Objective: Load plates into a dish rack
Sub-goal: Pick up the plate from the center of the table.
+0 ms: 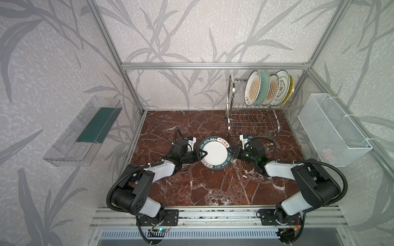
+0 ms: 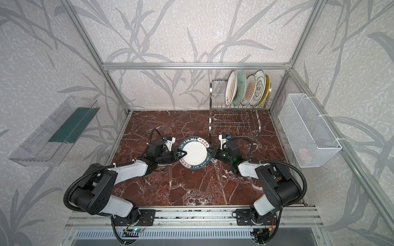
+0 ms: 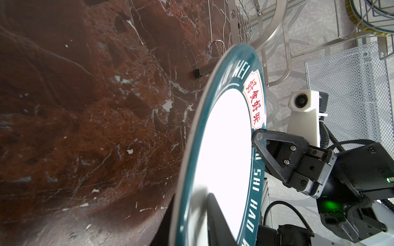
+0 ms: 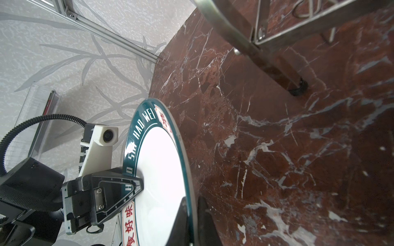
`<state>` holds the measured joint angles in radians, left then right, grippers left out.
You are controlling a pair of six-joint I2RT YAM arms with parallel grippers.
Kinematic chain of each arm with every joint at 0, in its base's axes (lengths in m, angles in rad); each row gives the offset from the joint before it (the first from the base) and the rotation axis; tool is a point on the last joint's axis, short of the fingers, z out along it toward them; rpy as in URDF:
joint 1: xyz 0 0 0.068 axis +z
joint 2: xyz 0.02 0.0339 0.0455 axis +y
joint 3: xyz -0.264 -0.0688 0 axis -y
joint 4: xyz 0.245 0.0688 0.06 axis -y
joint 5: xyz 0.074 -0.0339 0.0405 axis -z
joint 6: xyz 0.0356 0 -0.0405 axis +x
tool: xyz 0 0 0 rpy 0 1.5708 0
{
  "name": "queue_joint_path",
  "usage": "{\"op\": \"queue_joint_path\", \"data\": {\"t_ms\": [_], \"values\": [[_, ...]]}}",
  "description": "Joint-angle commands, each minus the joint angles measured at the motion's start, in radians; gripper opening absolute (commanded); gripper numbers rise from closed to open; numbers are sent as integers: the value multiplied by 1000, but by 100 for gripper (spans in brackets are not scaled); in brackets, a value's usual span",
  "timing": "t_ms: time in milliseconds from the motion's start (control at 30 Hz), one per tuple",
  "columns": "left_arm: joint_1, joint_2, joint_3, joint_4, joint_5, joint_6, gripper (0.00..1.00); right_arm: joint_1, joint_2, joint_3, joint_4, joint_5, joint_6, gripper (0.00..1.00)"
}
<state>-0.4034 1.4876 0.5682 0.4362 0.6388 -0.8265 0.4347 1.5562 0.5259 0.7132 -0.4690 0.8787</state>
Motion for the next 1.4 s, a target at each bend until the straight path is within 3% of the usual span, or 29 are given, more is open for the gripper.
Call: {"op": "queue_joint_path", "data": {"t_ms": [0, 333, 667, 933, 1033, 1367], "values": [[-12, -7, 18, 57, 44, 2, 15, 18, -25, 32, 60, -8, -9, 0], [-12, -38, 32, 56, 41, -2, 0, 19, -92, 41, -45, 10, -50, 0], [-10, -77, 66, 78, 94, -7, 0, 19, -158, 60, -118, 4, -73, 12], [4, -184, 96, 21, 85, 25, 0, 18, -213, 58, -142, -11, -76, 48], [12, -236, 85, 22, 68, 29, 0, 17, -231, 58, -144, -23, -74, 57], [23, -335, 87, -38, 37, 61, 0, 22, -249, 50, -44, -117, -40, 61]]}}
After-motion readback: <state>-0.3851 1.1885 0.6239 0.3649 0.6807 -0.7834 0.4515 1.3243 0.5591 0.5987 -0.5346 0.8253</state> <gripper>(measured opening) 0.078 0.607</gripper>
